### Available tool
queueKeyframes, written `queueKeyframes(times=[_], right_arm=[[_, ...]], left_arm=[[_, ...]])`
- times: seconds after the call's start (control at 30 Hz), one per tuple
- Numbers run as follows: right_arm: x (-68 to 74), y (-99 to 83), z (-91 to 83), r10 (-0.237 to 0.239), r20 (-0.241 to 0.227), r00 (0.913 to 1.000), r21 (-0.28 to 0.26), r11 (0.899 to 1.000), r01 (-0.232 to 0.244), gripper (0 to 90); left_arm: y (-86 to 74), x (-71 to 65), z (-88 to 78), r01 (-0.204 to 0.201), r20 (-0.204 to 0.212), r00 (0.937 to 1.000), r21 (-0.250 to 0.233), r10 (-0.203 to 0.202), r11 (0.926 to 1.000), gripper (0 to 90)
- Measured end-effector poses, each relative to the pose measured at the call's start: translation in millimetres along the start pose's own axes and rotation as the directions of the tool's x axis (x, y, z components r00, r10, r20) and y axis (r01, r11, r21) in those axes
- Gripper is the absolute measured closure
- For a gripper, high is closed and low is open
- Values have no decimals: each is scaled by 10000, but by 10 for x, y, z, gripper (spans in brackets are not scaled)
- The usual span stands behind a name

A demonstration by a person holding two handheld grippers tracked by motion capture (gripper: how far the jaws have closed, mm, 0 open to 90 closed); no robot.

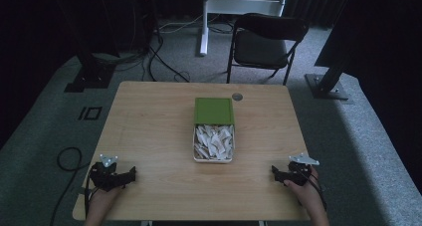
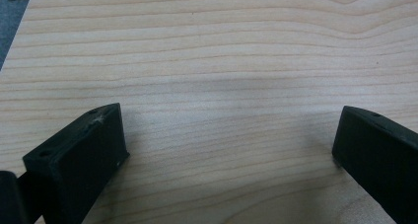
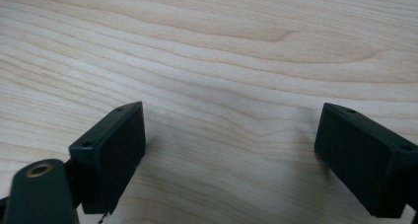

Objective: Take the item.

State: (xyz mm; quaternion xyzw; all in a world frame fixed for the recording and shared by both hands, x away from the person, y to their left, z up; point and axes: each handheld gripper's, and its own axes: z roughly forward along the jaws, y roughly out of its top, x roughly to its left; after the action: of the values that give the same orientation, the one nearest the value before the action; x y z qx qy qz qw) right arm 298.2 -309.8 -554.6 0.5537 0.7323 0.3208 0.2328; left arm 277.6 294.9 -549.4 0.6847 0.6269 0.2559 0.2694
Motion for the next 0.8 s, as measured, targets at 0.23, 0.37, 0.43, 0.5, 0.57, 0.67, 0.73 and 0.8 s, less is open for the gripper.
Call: queueKeyframes(times=[0.23, 0.37, 0.43, 0.5, 0.57, 0.67, 0.73, 0.8], right_arm=[[-1, -1, 0, -1, -5, 10000, -4, 10000, 1, 119], [0, -1, 0, -3, -3, 10000, -3, 10000, 3, 119], [0, -1, -1, -2, -1, 10000, -2, 10000, 2, 119], [0, -1, -1, -7, -1, 10000, -2, 10000, 7, 119], [0, -1, -1, -3, -2, 10000, 2, 10000, 3, 119], [0, -1, -1, 0, -3, 10000, 0, 10000, 0, 120], [0, -1, 0, -7, -1, 10000, -1, 10000, 7, 119], [0, -1, 0, -7, 0, 10000, -1, 10000, 7, 119]], left_arm=[[-1, 2, -1, -15, 14, 10000, 4, 15, 10000, 7], [-1, 2, -1, -19, 19, 10000, 2, 19, 10000, 7], [-1, 3, -2, -23, 19, 10000, 8, 23, 10000, 7], [-1, 3, -2, -23, 20, 10000, 6, 23, 10000, 7], [-1, 2, -2, -23, 20, 10000, 5, 23, 10000, 7], [-4, 6, -4, -62, 66, 10000, 1, 62, 10000, 7], [-4, 6, -4, -58, 66, 10000, -1, 58, 10000, 7], [-4, 6, -4, -60, 66, 10000, -2, 60, 10000, 7]])
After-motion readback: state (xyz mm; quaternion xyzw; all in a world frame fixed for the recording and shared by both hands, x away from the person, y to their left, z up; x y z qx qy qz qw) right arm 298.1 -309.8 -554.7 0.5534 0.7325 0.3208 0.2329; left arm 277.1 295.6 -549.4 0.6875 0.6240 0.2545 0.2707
